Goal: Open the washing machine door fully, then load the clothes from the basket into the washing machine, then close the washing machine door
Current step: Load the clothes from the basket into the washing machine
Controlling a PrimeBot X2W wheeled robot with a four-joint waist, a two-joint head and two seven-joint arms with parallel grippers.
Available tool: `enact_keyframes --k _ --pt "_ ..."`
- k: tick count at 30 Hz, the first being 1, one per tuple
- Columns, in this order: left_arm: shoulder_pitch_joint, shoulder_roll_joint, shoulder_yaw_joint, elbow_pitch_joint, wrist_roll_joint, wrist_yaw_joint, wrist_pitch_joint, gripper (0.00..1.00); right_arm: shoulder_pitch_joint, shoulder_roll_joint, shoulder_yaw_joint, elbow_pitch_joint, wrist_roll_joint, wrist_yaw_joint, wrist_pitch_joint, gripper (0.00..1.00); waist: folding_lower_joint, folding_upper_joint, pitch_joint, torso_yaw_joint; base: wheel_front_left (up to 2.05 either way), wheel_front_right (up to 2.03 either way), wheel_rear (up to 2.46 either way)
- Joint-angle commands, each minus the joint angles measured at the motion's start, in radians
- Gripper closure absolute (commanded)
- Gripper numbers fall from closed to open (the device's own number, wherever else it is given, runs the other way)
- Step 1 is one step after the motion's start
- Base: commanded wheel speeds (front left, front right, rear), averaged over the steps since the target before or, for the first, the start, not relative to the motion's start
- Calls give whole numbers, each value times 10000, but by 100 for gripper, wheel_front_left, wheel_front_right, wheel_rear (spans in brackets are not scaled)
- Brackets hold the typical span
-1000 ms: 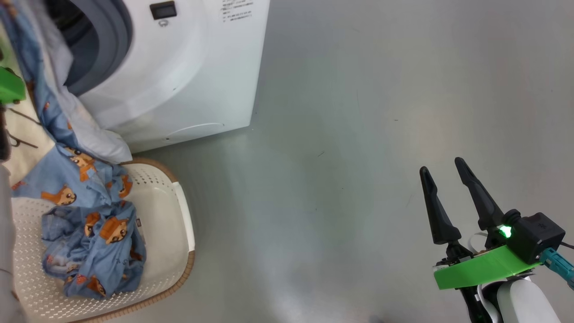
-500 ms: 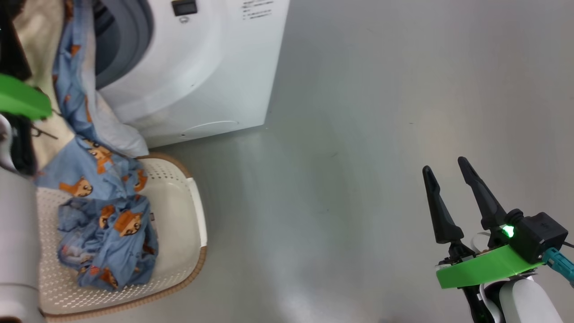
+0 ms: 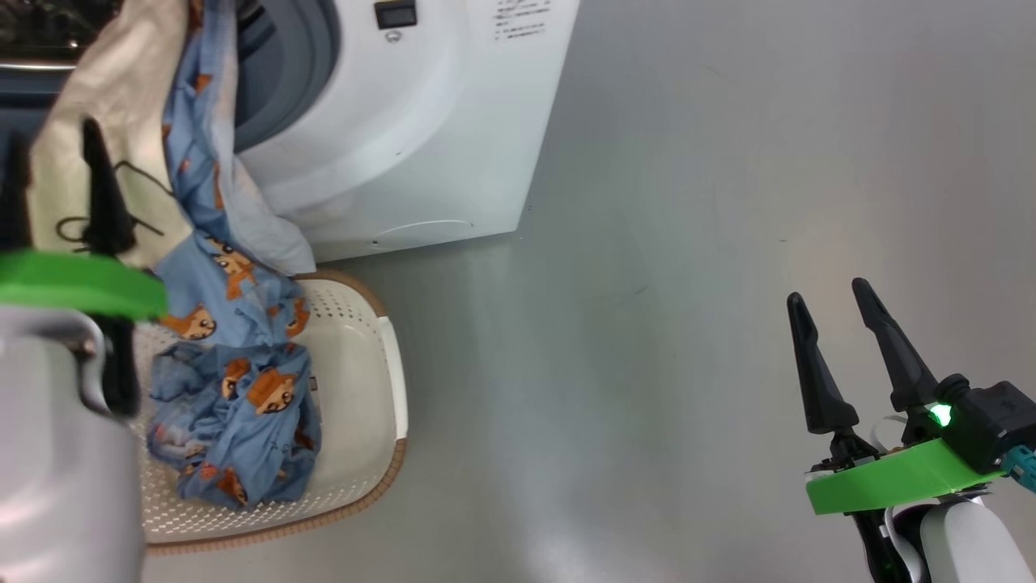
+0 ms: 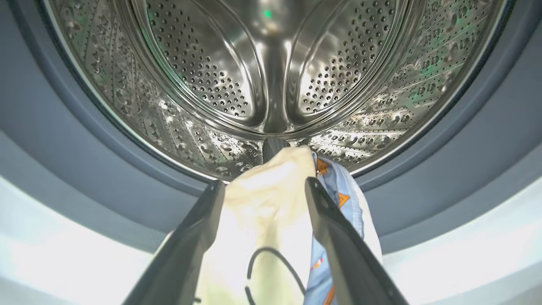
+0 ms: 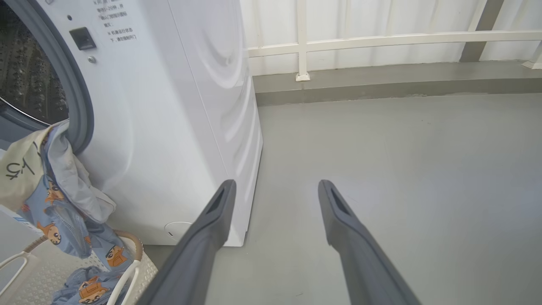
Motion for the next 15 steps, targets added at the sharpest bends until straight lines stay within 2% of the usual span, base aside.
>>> enact_keyframes --k 1,15 --pt "552 261 221 -584 158 -31 -51 0 114 -133 97 -279 -93 14 -48 0 0 -1 -27 119 0 0 0" --pt "3672 -318 880 -3019 -33 -31 -51 0 261 -157 39 -266 -73 14 -48 0 0 -1 -236 319 0 0 0"
